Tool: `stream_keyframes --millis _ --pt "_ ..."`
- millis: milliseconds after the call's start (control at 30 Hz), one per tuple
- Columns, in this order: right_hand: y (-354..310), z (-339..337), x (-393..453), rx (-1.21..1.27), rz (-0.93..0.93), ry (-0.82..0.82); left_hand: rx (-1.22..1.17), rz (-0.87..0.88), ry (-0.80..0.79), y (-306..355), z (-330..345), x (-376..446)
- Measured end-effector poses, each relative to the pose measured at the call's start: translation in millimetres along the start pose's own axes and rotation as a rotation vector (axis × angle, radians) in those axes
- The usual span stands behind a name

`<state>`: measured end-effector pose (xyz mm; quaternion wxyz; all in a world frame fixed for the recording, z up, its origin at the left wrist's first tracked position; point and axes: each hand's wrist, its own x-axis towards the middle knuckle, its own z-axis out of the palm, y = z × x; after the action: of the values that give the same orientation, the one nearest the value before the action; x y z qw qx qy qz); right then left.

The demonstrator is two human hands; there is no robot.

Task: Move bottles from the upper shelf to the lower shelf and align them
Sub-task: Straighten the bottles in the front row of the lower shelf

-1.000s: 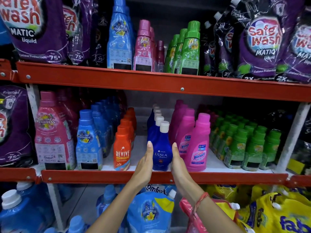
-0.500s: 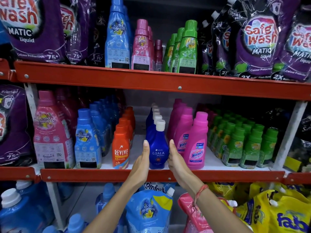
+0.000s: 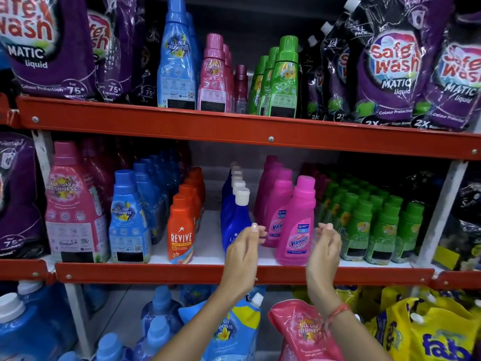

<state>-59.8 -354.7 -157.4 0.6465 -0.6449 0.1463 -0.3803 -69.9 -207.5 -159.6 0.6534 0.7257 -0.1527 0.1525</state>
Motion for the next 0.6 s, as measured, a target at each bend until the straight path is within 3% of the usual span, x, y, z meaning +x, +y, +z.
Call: stream_keyframes --millis 100,200,433,600 --pt "1 -8 17 0.003 0.222 -0.186 -0.053 -0.194 -0.124 8 22 6" --pt "-6 -14 20 0.09 0.33 -0.35 -0.021 -0.346 -0.248 13 36 13" --pt "5 -15 34 0.047 0.292 -0.487 -0.032 -0.415 -0.352 19 53 19" --pt "7 -15 34 0.036 0.278 -0.556 -0.059 -0.394 -0.288 16 47 22"
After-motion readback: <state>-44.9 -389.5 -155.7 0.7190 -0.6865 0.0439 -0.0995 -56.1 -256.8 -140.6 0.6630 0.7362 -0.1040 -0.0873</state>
